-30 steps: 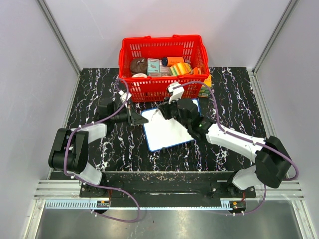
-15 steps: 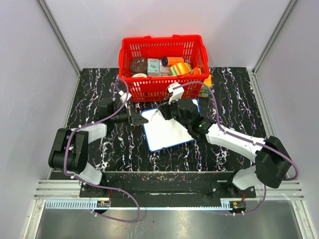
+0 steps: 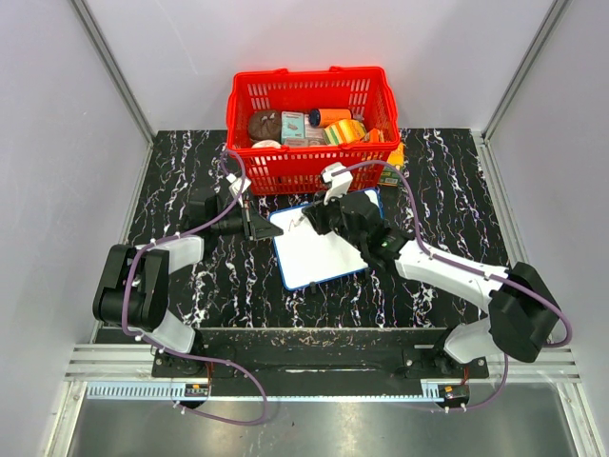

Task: Write a sentence on the whiteboard

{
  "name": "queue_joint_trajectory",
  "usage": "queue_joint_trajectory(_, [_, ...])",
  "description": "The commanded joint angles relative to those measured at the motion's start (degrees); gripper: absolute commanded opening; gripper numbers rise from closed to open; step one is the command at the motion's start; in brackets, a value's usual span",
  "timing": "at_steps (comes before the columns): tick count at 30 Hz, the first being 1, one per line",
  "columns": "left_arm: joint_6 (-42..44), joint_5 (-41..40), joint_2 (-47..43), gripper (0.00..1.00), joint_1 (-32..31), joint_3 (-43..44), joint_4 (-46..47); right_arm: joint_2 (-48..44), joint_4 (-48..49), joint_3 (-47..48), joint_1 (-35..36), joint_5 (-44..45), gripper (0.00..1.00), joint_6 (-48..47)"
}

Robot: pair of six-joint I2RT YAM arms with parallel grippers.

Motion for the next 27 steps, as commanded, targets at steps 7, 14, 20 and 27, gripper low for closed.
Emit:
queue_joint_trajectory(7, [6.79, -5.43, 0.61, 0.00, -0.32, -0.73, 0.39, -1.21, -1.45, -1.77, 0.16, 0.85, 0.00, -0.37])
queue_joint_trajectory(14, [6.79, -5.34, 0.61, 0.00, -0.32, -0.73, 0.39, -1.21, -1.28, -1.68, 0.16, 1.20, 0.00, -0.46])
queue_joint_trajectory(20, [6.79, -5.43, 0.70, 0.00, -0.32, -0.73, 0.39, -1.29, -1.54, -1.15, 0.24, 2.25, 0.00, -1.16])
queue_joint_trajectory(27, [6.79, -5.52, 0.61, 0.00, -0.32, -0.73, 0.39, -1.65, -1.45, -0.54, 0.16, 4.27, 0.00, -1.16])
